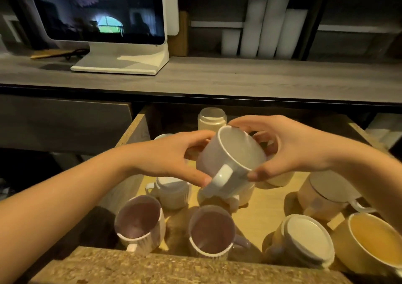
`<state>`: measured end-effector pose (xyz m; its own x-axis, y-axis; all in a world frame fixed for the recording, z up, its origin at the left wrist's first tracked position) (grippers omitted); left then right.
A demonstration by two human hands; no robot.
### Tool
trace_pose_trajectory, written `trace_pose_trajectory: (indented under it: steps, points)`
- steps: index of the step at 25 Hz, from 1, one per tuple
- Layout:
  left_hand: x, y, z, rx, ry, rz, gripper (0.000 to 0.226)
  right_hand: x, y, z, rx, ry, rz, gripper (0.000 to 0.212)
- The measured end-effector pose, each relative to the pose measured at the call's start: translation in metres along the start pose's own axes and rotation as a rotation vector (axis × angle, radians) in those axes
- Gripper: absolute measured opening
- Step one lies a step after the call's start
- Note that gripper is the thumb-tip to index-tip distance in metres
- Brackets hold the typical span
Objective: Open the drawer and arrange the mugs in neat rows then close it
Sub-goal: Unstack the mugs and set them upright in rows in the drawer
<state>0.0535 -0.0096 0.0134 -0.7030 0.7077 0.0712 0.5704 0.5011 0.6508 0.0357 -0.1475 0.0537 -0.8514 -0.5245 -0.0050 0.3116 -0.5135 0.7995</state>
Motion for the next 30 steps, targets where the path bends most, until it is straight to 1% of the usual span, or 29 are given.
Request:
trace_pose_trajectory:
  steps: [2, 4, 7, 9, 10, 12, 13, 14, 16, 18, 19, 21, 23, 25, 26, 28, 30]
  points:
    - [-0.010, -0.001, -0.011, 0.048, -0.037, -0.046, 0.077, 0.003, 0.003, -0.003, -0.089, 0.034, 0.005, 0.080]
    - [-0.018, 0.001, -0.017, 0.036, -0.064, -0.134, 0.073, 0.009, 0.007, -0.006, -0.153, 0.039, 0.022, 0.071]
    - [-0.023, 0.000, -0.023, -0.014, -0.058, -0.254, 0.071, 0.018, 0.013, -0.014, -0.231, -0.016, 0.075, 0.073]
    - [-0.022, -0.002, -0.031, -0.071, -0.055, -0.312, 0.070, 0.022, 0.017, -0.017, -0.320, -0.061, 0.076, 0.072]
    - [-0.021, -0.005, -0.036, -0.106, -0.061, -0.339, 0.068, 0.023, 0.016, -0.018, -0.330, -0.089, 0.073, 0.070]
    - [-0.017, -0.009, -0.046, -0.186, -0.079, -0.385, 0.068, 0.025, 0.012, -0.021, -0.267, -0.141, 0.049, 0.061]
    - [-0.016, -0.011, -0.049, -0.226, -0.082, -0.397, 0.069, 0.024, 0.012, -0.023, -0.228, -0.149, 0.021, 0.059]
    - [-0.017, -0.014, -0.051, -0.253, -0.080, -0.396, 0.071, 0.024, 0.012, -0.023, -0.190, -0.138, -0.012, 0.062]
    - [-0.018, -0.020, -0.050, -0.238, -0.065, -0.348, 0.071, 0.026, 0.013, -0.026, -0.113, -0.130, -0.065, 0.071]
    - [-0.018, -0.025, -0.043, -0.173, -0.005, -0.271, 0.072, 0.030, 0.015, -0.030, -0.054, -0.148, -0.074, 0.072]
    - [-0.016, -0.028, -0.037, -0.176, 0.045, -0.234, 0.074, 0.032, 0.016, -0.031, -0.036, -0.159, -0.067, 0.071]
    - [-0.008, -0.036, -0.022, -0.318, 0.195, -0.132, 0.074, 0.038, 0.016, -0.034, -0.016, -0.180, -0.031, 0.073]
    - [-0.001, -0.052, -0.007, -0.548, 0.348, 0.050, 0.069, 0.042, 0.014, -0.035, 0.003, -0.207, 0.018, 0.074]
    - [0.000, -0.073, 0.005, -0.719, 0.439, 0.218, 0.073, 0.044, 0.008, -0.036, 0.051, -0.217, 0.064, 0.077]
    - [-0.002, -0.081, 0.008, -0.782, 0.456, 0.265, 0.077, 0.043, 0.004, -0.038, 0.088, -0.217, 0.073, 0.077]
    - [-0.008, -0.094, 0.011, -0.881, 0.455, 0.298, 0.082, 0.043, 0.001, -0.040, 0.151, -0.219, 0.067, 0.077]
    - [-0.012, -0.101, 0.013, -0.942, 0.430, 0.278, 0.082, 0.042, -0.002, -0.044, 0.189, -0.232, 0.068, 0.079]
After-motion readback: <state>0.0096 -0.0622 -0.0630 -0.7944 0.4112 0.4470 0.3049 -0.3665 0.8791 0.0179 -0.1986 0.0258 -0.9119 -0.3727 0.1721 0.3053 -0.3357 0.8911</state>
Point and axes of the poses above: each hand's wrist, its own x-axis away from the middle knuckle, its own y-axis out of the back of the hand, z = x × y, the point moved 7 cm from there along -x, towards the middle knuckle, and after that the axes turned 3 degrees about -z, right-handed, at the moved point
